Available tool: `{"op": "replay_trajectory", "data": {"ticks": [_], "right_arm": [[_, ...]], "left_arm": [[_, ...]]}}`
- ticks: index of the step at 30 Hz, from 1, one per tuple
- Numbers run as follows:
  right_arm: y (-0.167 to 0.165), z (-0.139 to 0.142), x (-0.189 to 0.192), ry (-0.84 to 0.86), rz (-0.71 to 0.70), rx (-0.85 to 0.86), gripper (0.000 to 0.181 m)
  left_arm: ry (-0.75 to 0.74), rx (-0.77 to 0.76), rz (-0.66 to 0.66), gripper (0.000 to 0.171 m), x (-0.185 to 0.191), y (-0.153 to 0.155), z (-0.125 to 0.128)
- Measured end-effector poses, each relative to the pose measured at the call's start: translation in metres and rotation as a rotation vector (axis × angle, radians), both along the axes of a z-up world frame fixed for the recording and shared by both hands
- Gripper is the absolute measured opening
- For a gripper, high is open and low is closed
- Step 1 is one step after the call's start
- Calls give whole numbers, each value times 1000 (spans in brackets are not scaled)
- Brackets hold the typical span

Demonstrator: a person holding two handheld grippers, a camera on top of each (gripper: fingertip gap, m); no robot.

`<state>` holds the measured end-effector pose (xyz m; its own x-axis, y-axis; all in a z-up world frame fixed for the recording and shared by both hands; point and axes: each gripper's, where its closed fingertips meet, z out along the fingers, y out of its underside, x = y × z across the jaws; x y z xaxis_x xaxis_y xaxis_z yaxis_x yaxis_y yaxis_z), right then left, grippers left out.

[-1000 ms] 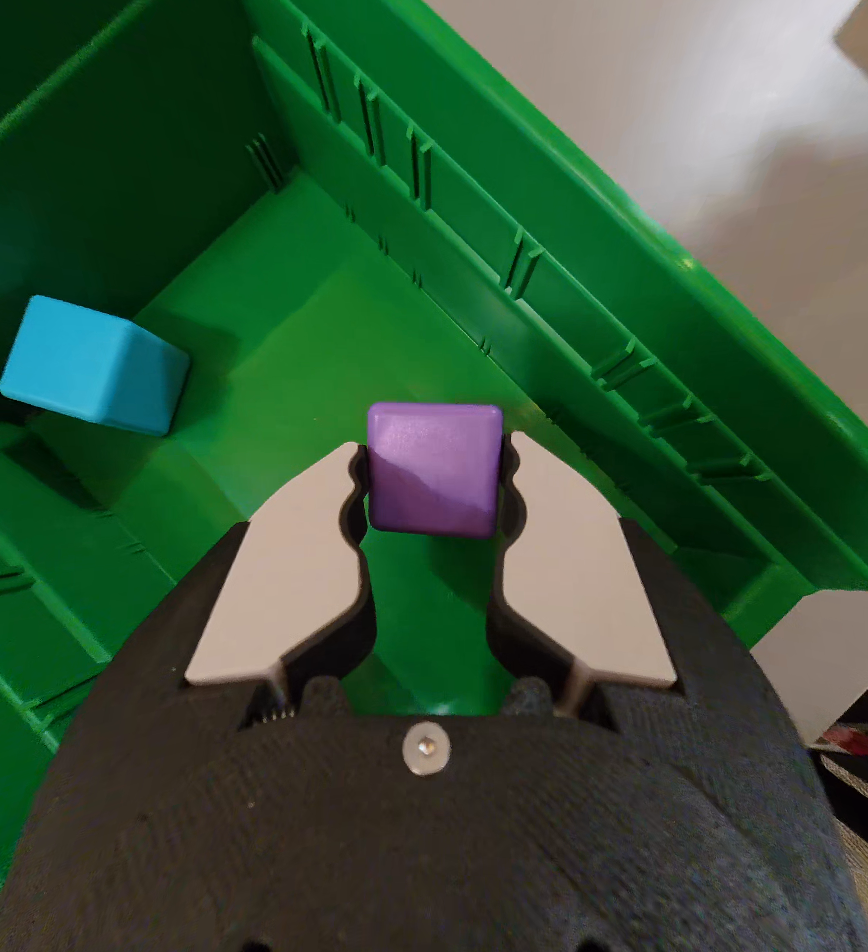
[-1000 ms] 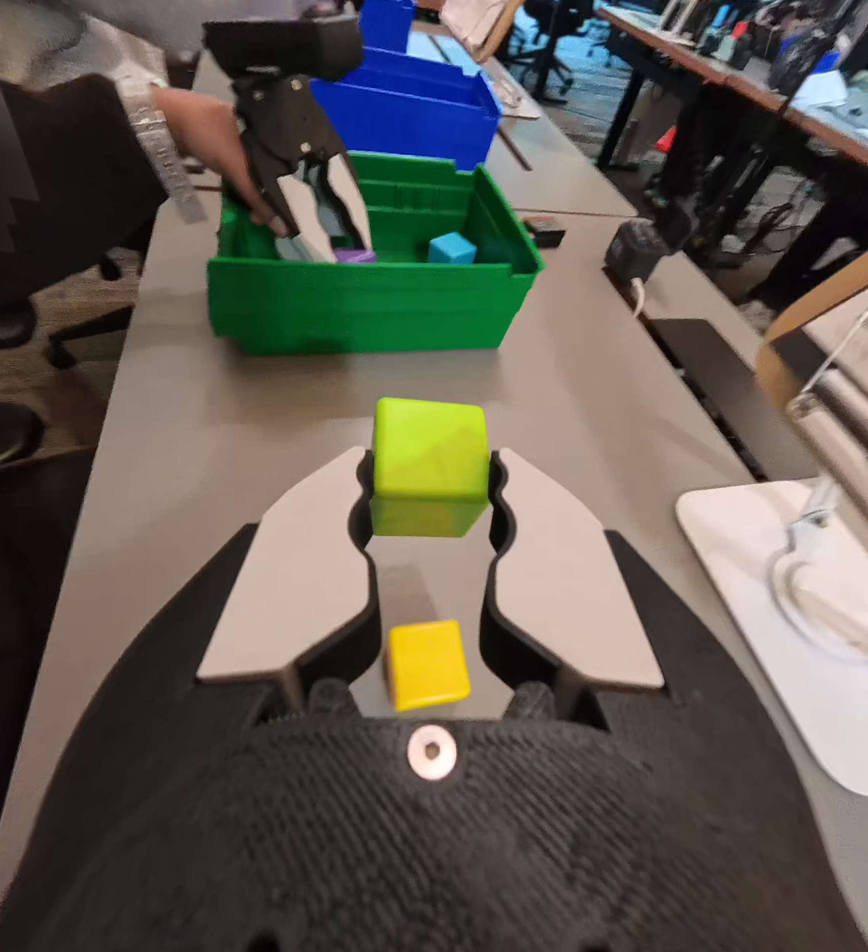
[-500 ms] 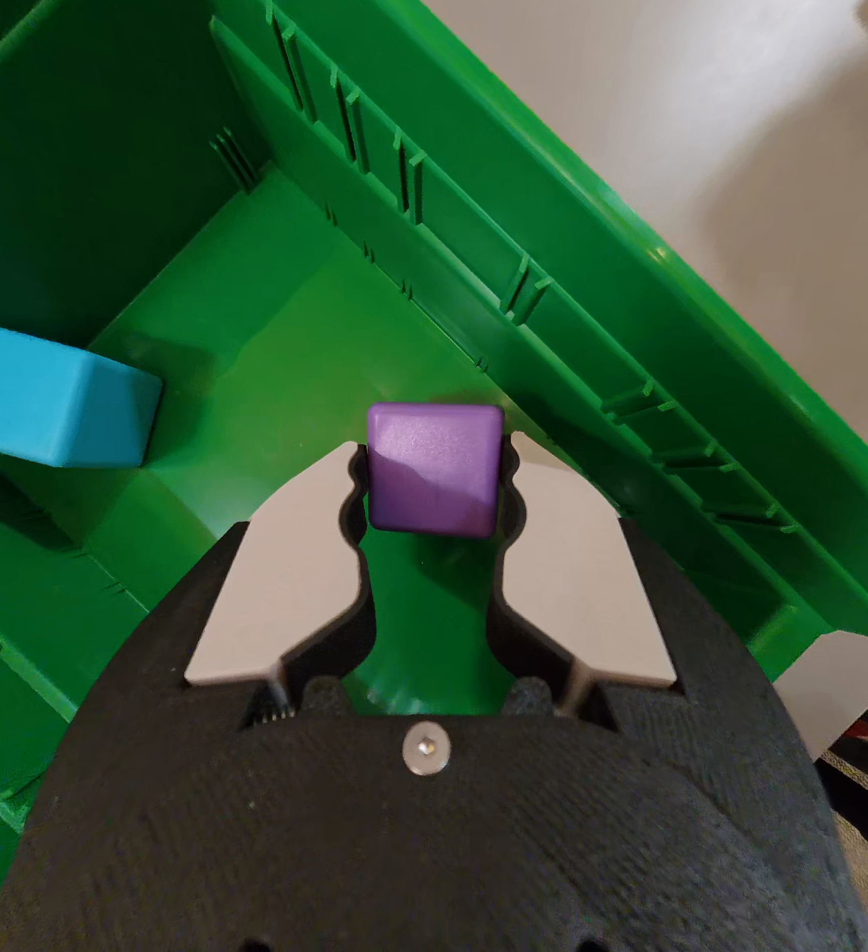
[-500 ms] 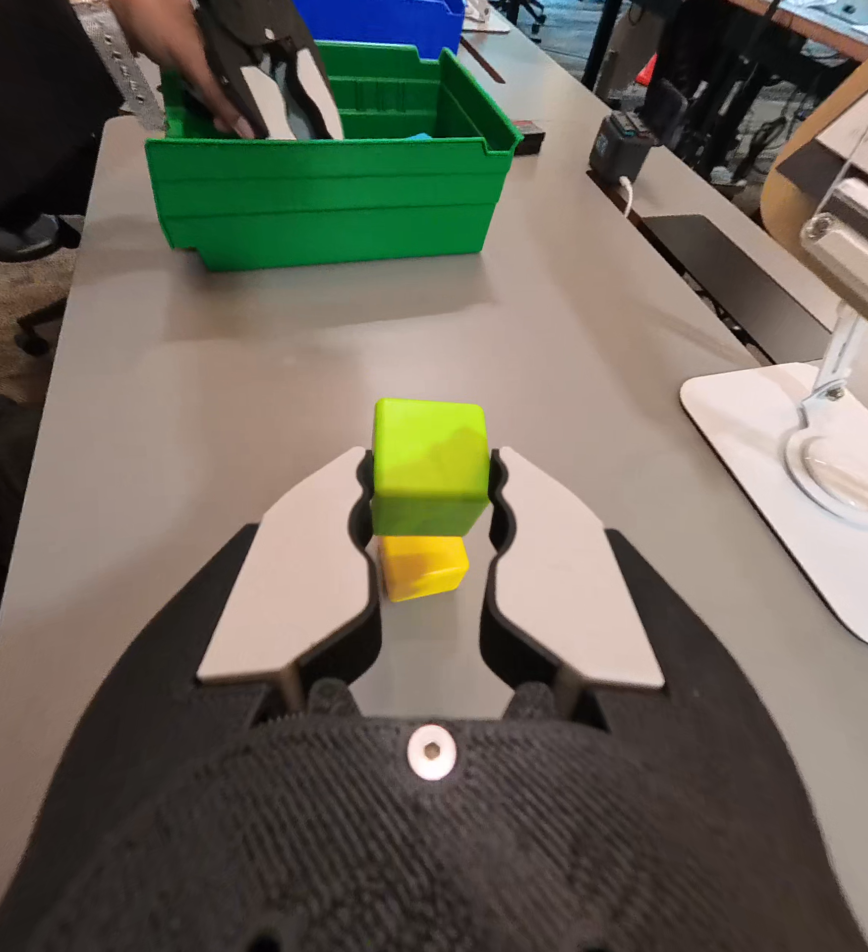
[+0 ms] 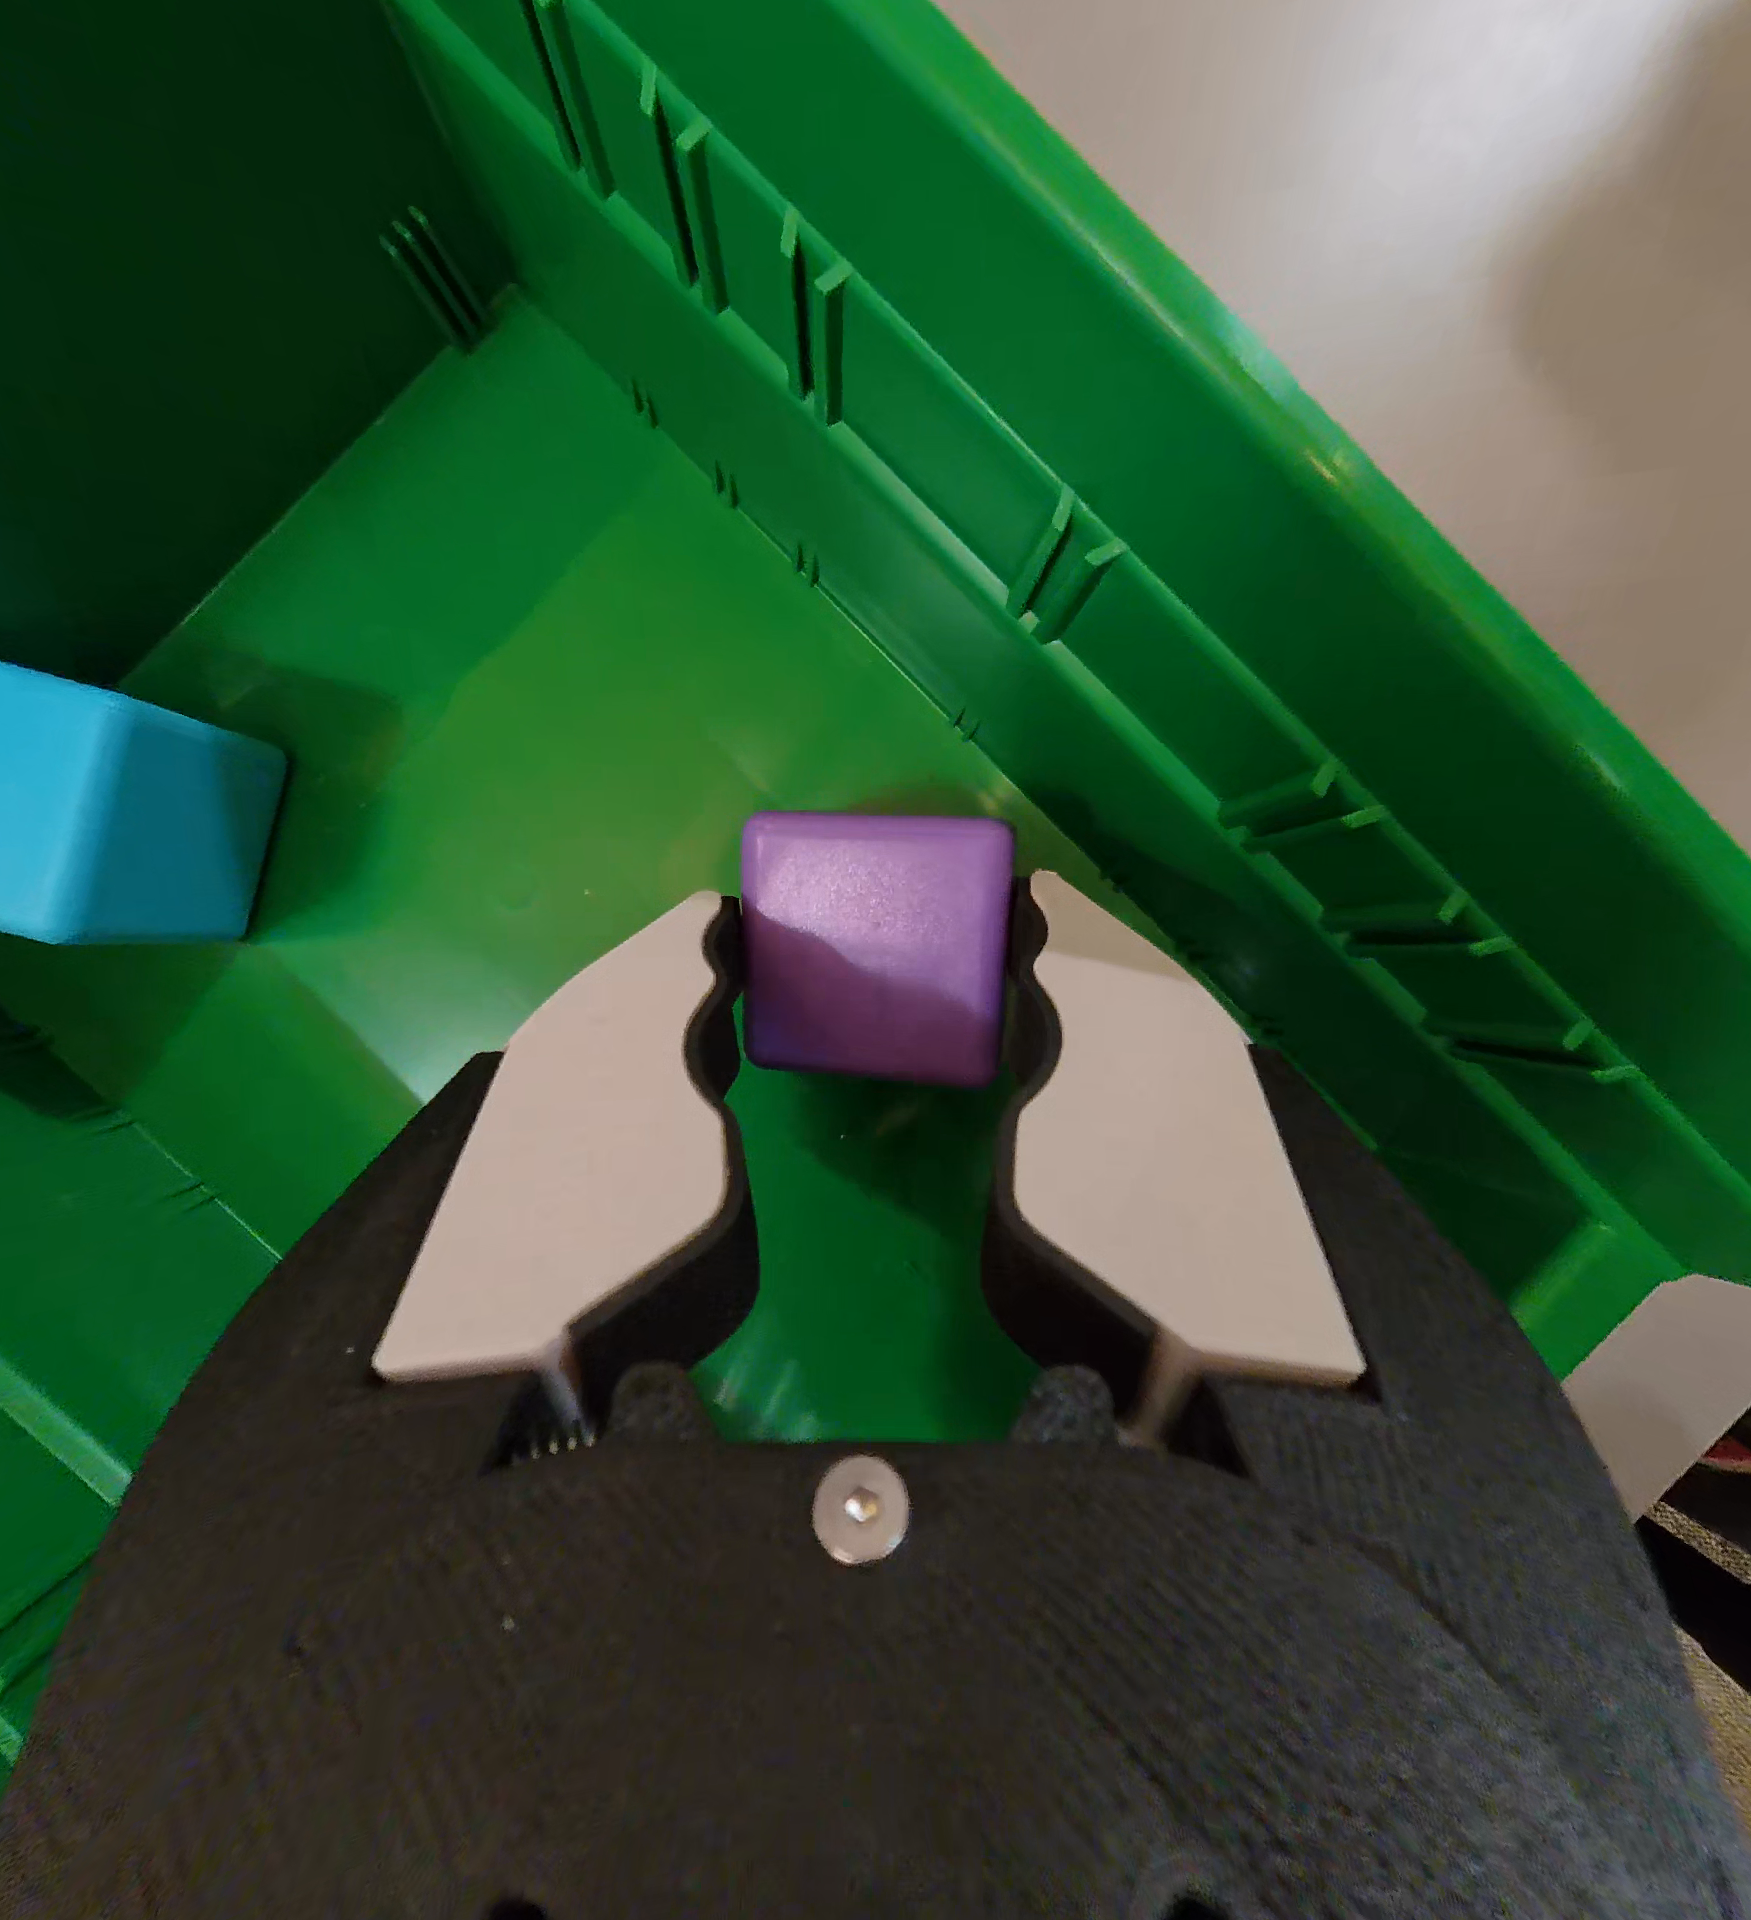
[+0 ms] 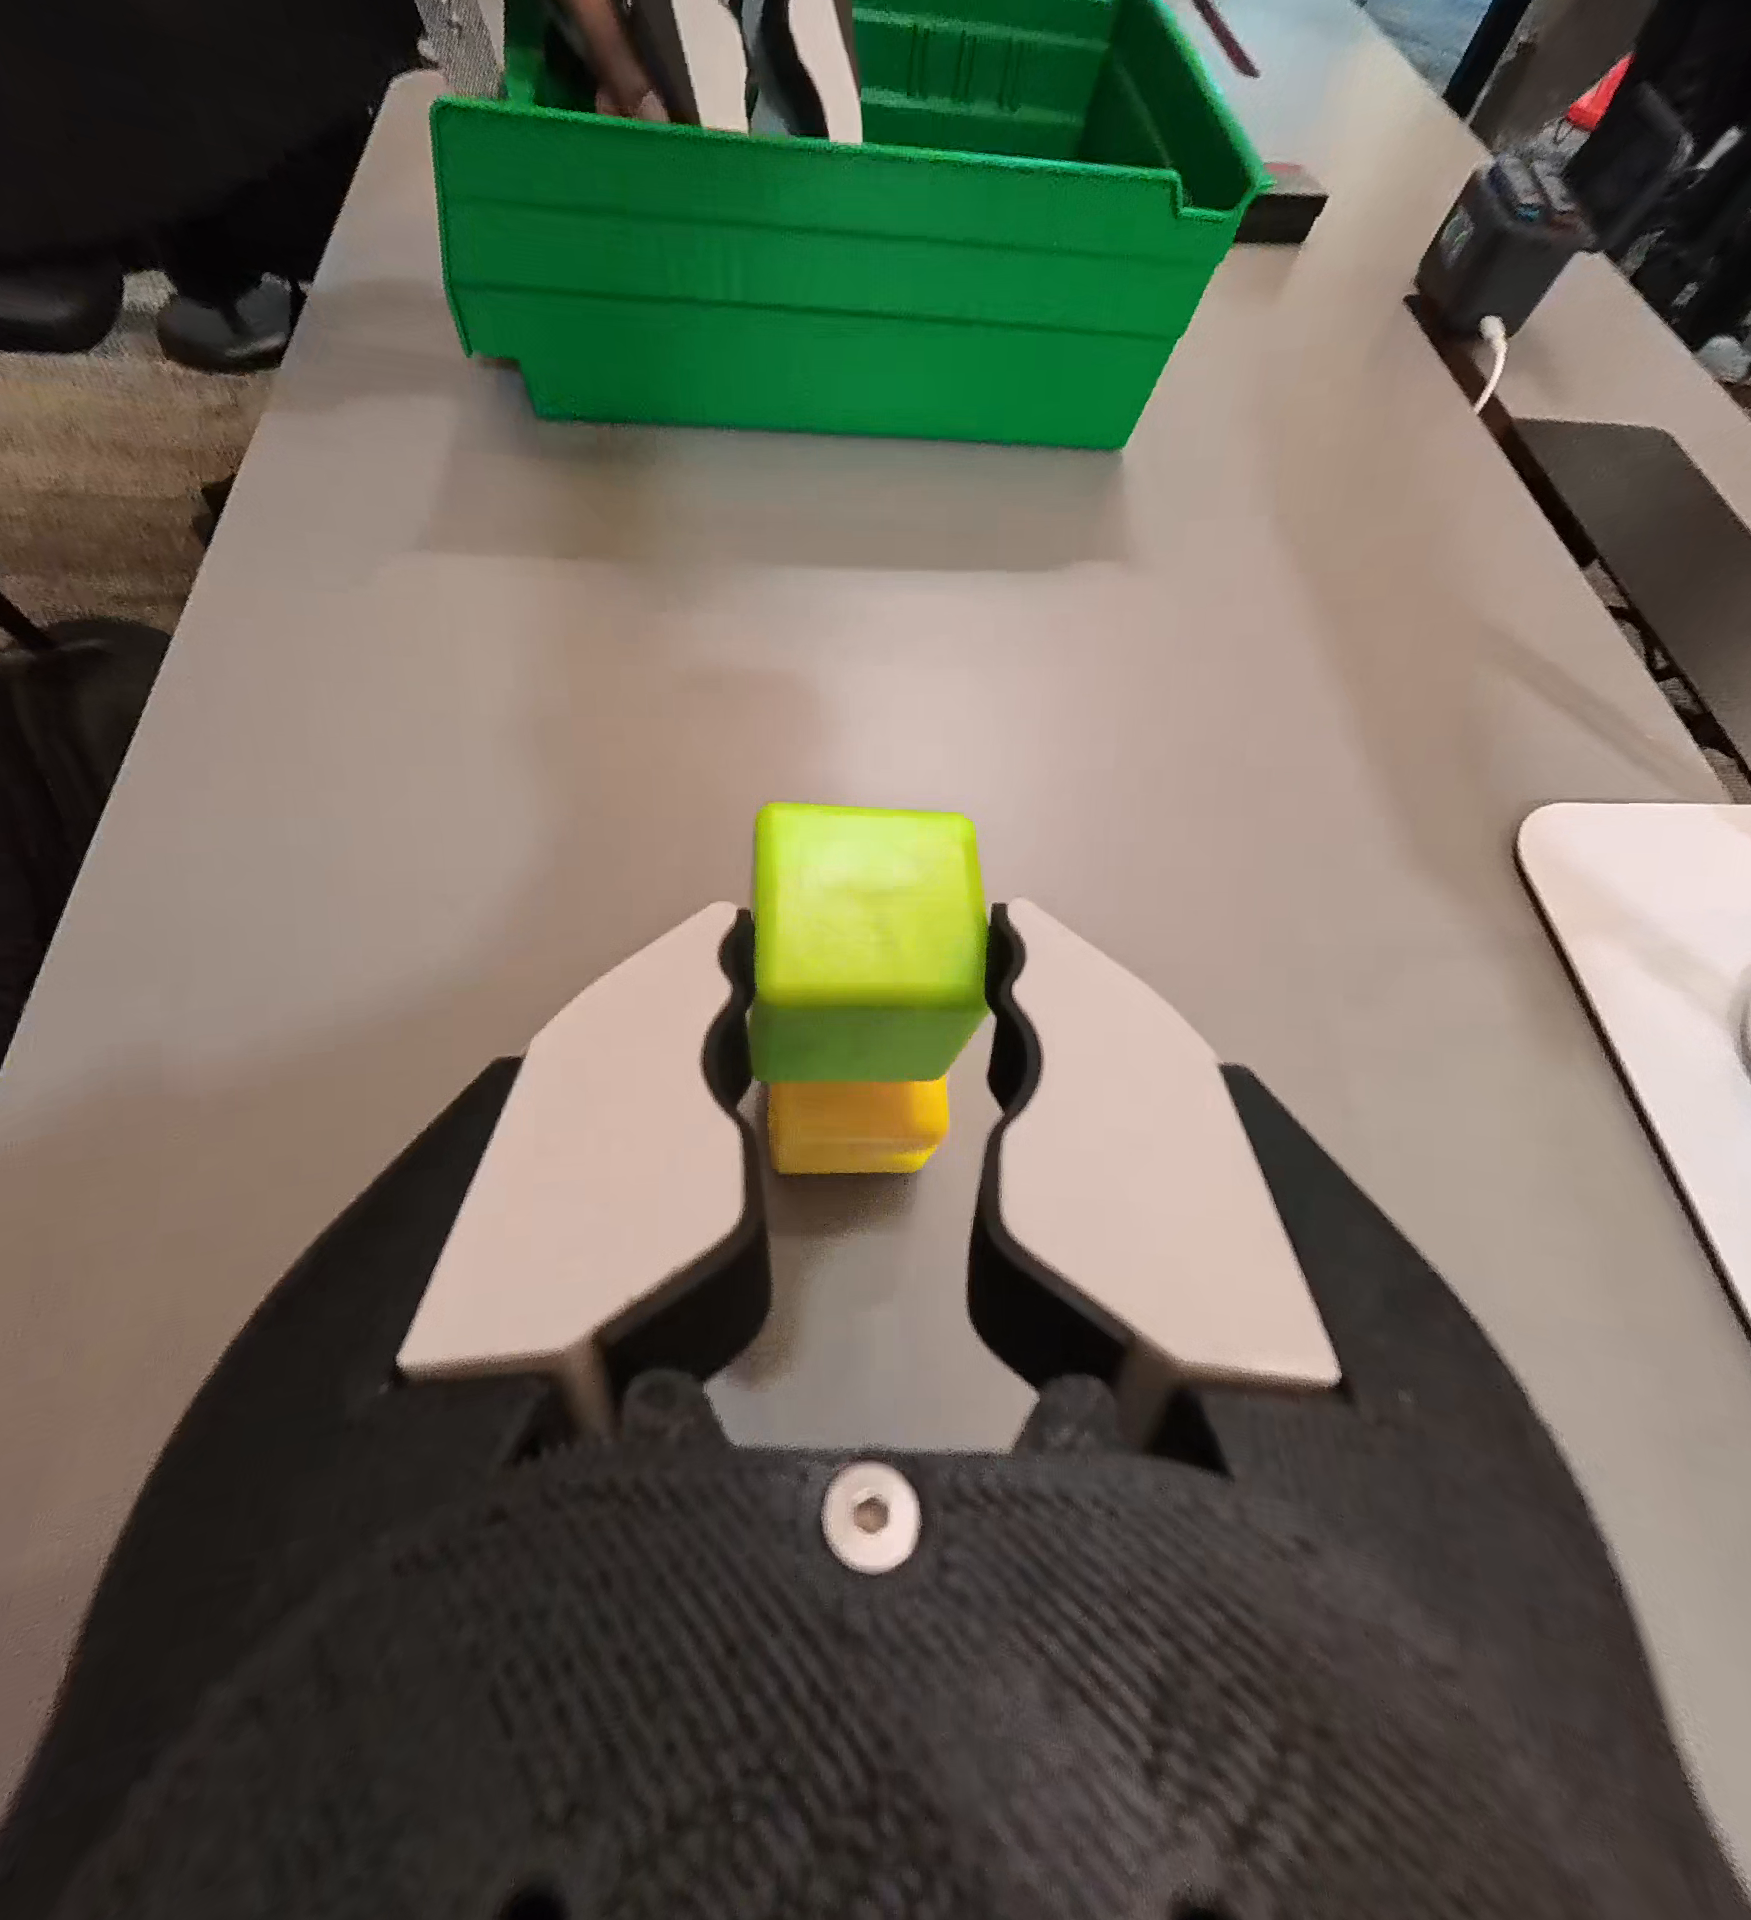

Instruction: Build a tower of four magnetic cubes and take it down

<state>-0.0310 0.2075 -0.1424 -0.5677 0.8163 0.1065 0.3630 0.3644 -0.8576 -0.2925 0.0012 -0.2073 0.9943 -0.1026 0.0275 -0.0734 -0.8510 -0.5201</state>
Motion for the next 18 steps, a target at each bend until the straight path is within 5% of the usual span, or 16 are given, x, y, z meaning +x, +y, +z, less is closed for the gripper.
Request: {"op": "replay_trajectory", "data": {"ticks": [18], "right_arm": [[9,-13,5,-16,-7,11,44]], "left_arm": [[-15,5,-10,52,2,0,2]]}}
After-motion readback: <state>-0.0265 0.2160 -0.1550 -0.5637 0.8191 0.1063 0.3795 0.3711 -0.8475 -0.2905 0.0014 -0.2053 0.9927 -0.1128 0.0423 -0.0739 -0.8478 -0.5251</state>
